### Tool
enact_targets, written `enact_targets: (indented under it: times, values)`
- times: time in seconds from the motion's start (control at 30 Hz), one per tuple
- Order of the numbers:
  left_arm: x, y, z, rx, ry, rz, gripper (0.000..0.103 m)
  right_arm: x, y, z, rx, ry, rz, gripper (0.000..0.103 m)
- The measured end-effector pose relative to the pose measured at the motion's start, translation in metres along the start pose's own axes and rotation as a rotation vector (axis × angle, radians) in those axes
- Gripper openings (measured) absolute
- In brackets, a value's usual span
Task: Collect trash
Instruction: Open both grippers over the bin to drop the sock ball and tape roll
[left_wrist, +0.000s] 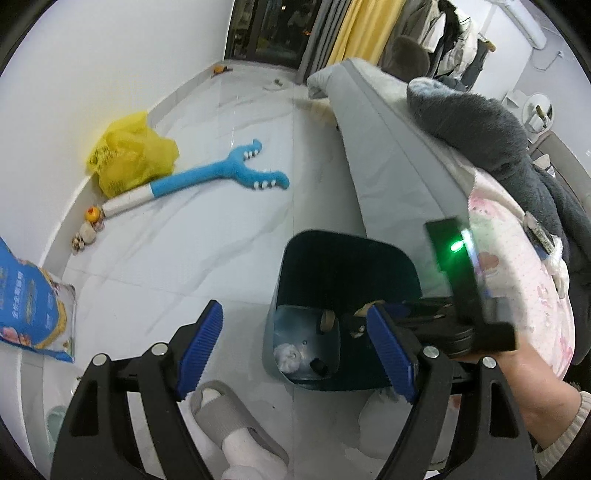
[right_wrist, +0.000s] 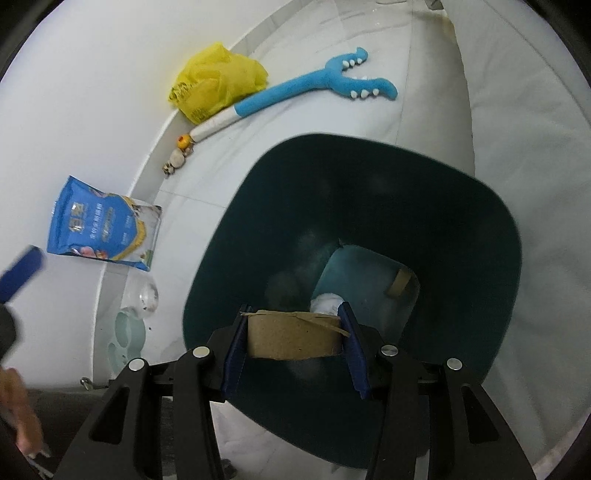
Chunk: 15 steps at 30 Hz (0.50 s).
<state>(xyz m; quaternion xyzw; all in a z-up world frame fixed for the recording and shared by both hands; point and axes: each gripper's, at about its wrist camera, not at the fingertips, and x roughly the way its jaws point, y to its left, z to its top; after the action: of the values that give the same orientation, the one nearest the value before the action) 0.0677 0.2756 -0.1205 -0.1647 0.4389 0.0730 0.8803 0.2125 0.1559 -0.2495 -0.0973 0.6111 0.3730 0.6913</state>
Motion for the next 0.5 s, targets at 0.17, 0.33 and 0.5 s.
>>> enact_targets:
  times: [0.17, 0.33, 0.5]
  values:
    - [-0.017, -0.004, 0.007, 0.041, -0.064, 0.021, 0.082, 0.011, 0.002, -0.001, -0.003, 0.022, -0.027, 0.049]
    - [-0.028, -0.002, 0.012, 0.036, -0.099, 0.004, 0.082, 0.018, 0.002, -0.003, -0.001, 0.040, -0.051, 0.059]
    - [-0.037, -0.004, 0.016, 0.042, -0.129, 0.004, 0.082, 0.021, 0.001, -0.004, 0.003, 0.046, -0.065, 0.071]
